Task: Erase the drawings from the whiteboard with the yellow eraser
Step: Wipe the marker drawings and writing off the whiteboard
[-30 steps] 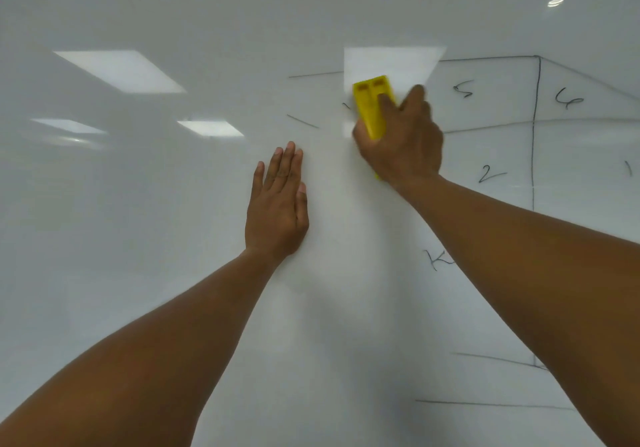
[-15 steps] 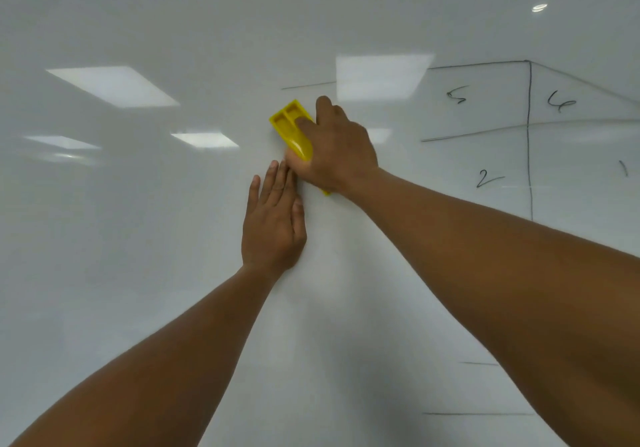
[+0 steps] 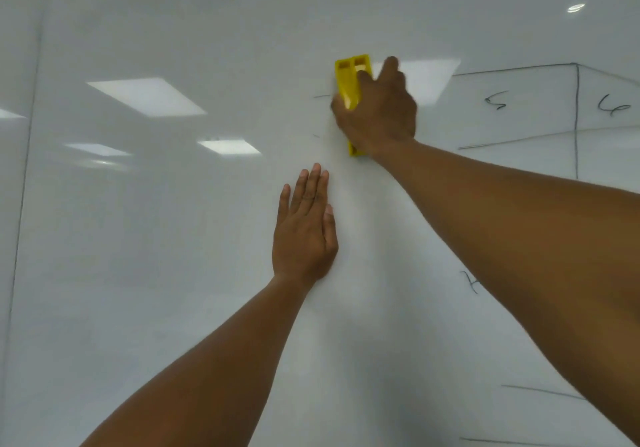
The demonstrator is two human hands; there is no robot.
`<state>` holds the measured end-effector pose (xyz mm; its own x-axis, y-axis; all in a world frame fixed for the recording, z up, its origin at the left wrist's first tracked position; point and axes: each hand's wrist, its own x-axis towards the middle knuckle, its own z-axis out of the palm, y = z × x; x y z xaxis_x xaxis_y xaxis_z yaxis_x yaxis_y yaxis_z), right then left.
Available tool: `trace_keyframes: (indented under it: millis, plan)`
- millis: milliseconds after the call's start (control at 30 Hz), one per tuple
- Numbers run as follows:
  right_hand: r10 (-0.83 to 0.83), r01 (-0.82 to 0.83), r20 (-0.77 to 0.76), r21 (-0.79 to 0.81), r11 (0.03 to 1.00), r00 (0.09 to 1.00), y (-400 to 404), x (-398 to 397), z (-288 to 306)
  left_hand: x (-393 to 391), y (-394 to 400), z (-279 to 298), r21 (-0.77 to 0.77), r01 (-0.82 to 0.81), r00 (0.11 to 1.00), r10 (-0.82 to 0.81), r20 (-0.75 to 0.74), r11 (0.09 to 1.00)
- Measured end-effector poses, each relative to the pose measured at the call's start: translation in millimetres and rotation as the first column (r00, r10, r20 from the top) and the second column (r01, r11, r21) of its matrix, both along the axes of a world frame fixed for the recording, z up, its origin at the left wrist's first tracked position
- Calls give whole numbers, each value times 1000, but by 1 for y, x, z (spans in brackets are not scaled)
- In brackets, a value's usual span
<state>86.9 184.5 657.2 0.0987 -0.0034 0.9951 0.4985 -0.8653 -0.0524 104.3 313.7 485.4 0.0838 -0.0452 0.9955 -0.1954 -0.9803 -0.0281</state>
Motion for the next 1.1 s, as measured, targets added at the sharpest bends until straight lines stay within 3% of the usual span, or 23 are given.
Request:
trace_keyframes:
  millis: [133,367,433,533,633,700,767,833,933,1000,1100]
  plan:
    - [17,4,63,-315,949,998,43,-8,-22,0,2,0,0,8,1000,-8,-6,1000]
    - [-22,67,113,-414,908,993,29,-4,-26,0,2,-4,-13,36,999,-35,41,999]
    - [-30,70,119,-347,935,992,15,1,-27,1,1,-5,-17,36,998,-35,45,999]
    - [-90,101,105,-104,989,990,-6,8,-23,2,2,-7,-9,22,999,-21,43,1000]
    - [-98,91,41,146,985,994,-18,13,-14,4,2,-8,-14,17,999,-16,46,1000]
    - [-73,66,27,210,976,997,-18,13,-10,4,3,-8,-18,17,999,-16,51,1000]
    - [-36,31,29,147,989,999,-14,10,-11,3,2,-8,-19,21,998,-20,53,1000]
    - [-9,13,58,-66,998,998,-13,8,-17,3,2,-8,-17,20,998,-19,52,1000]
    - [24,38,151,-394,918,988,-19,7,-30,2,2,-8,-17,11,999,-10,41,1000]
    - [17,68,188,-438,897,982,-27,8,-35,2,2,-8,-18,7,999,-6,34,1000]
    - [-18,86,197,-343,935,980,-43,12,-40,1,1,-7,-15,7,999,-6,34,1000]
